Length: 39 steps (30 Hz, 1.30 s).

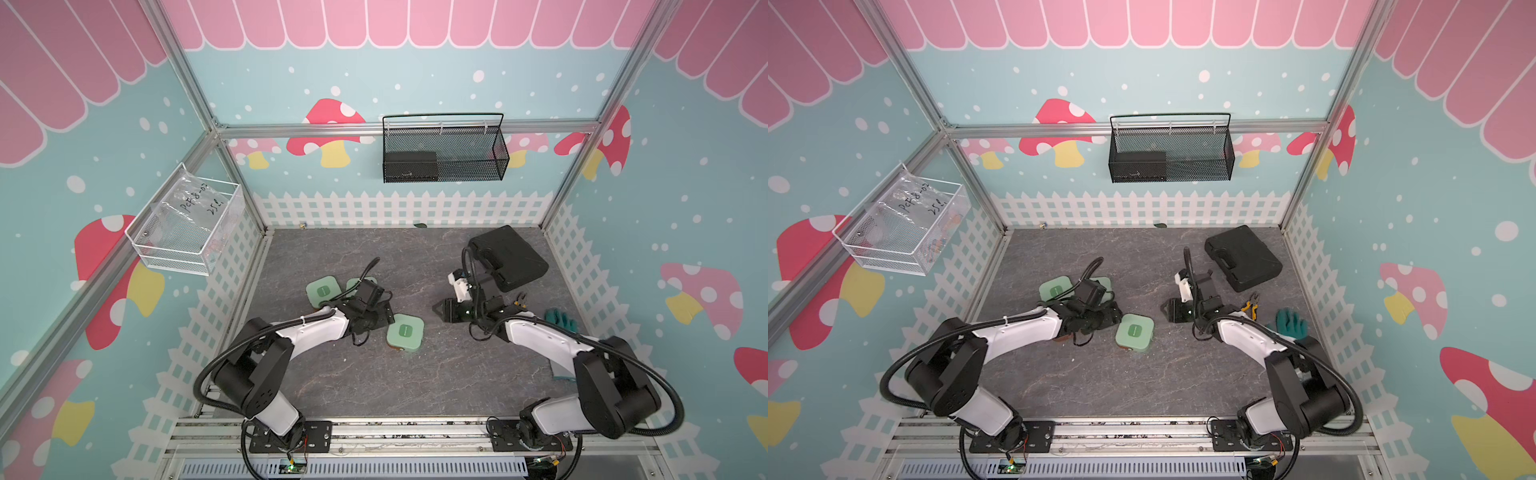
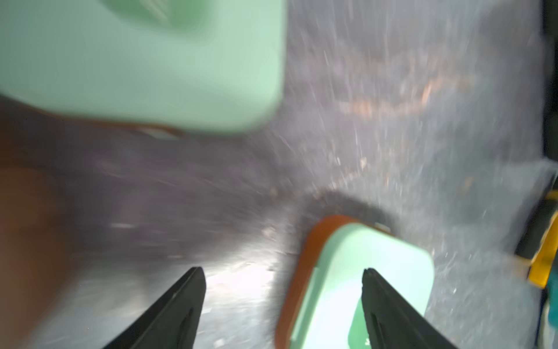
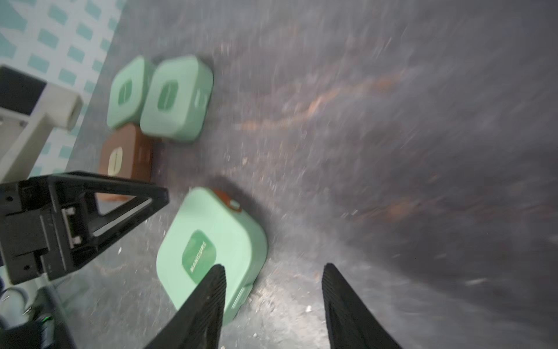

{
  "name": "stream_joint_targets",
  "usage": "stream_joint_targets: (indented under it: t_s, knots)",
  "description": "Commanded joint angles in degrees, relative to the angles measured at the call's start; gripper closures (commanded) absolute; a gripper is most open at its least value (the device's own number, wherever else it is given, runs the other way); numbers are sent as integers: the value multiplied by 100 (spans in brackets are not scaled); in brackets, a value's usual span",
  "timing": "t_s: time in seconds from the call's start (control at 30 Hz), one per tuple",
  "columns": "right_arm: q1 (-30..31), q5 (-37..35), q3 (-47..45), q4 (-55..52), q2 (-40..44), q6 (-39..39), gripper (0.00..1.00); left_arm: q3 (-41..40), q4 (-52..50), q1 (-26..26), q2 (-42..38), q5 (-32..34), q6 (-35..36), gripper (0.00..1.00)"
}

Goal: Organize nail clipper sets
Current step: Close the storage box at the center of the board, then reset both arms

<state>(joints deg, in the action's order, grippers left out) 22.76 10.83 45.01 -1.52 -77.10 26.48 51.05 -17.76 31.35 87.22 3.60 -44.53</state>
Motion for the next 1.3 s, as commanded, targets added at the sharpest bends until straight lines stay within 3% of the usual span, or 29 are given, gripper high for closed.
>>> stream_joint_targets:
  t_s: [0.0,0.07,0.1,0.17,0.2,0.27,0.3,0.37,0.43,0.6,0.67,0.7,0.73,0.77,0.8,0.87,0.9,0.93,0.97,1.03,1.1,1.13,1.27]
  knots:
    - [-179,-2234,130,-243,790,-1193,44,302,-159,-368,-1134,1591,738,14]
    - [-193,-3270,-325,580,1370,-1624,37,-60,374,-608,-1830,2331,1246,12]
    - [-202,-3698,-818,1239,1688,-1859,29,-366,882,-720,-2190,2740,1549,5]
    - [-239,-3971,-1735,2629,2189,-2425,4,-1165,2234,-903,-2740,3385,2299,1]
    - [-263,-3793,-2432,3764,2343,-3079,1,-1694,3107,-973,-2927,3562,2657,1]
    - [-281,-3322,-3761,6121,2281,-4165,2,-2801,4918,-1100,-3082,3579,3197,1]
    - [-288,-3523,-4152,6940,2106,-4210,3,-3244,5781,-1206,-3004,3621,3410,1]
    - [-503,-3807,-4296,7012,1760,-3626,2,-3484,6089,-1407,-2772,3981,3410,1]
    - [-887,-3276,-4402,7094,1331,-3214,2,-3487,5776,-1573,-2415,3691,3692,1]
    - [-1579,-2346,-4284,8584,-163,-3178,0,-3784,8179,-1633,-790,3903,4619,1]
    - [-1960,-1825,-4110,9384,-1226,-2982,1,-3708,8500,-2020,-290,3410,4353,0]
    - [-2001,-1866,-4087,9486,-1300,-2958,0,-3633,8655,-2189,-65,2993,4424,1]
    - [-2082,-1709,-3770,8306,-874,-2791,0,-3505,8226,-2204,-160,2699,4416,0]
    - [-2281,-1286,-3561,7822,-823,-2732,1,-3291,7399,-2282,-313,2323,4328,0]
    - [-2419,-997,-3453,8056,-1111,-2672,0,-3200,7268,-2420,-203,2064,4275,0]
    - [-2491,-875,-3204,7251,-949,-2639,0,-3144,7891,-2691,295,1829,4173,0]
    - [-2513,-811,-3309,7794,-1121,-2623,0,-2968,6960,-2805,-19,1646,3939,0]
    - [-2514,-827,-3292,7575,-1019,-2638,2,-2889,6599,-2946,-49,1342,3816,1]
    - [-2514,-839,-3265,7418,-967,-2643,1,-3061,7395,-2968,189,1282,3935,0]
    - [-2488,-838,-3397,7784,-1013,-2656,0,-3061,6953,-2992,-90,1311,3765,0]
    - [-2487,-761,-3449,7889,-1009,-2709,1,-3193,7608,-2995,145,1333,3875,1]
    - [-2467,-731,-3480,7980,-1027,-2737,1,-3163,7343,-2995,14,1323,3806,1]
    - [-2465,-707,-3202,7489,-1088,-2712,1,-3096,7209,-2977,31,1380,3808,0]
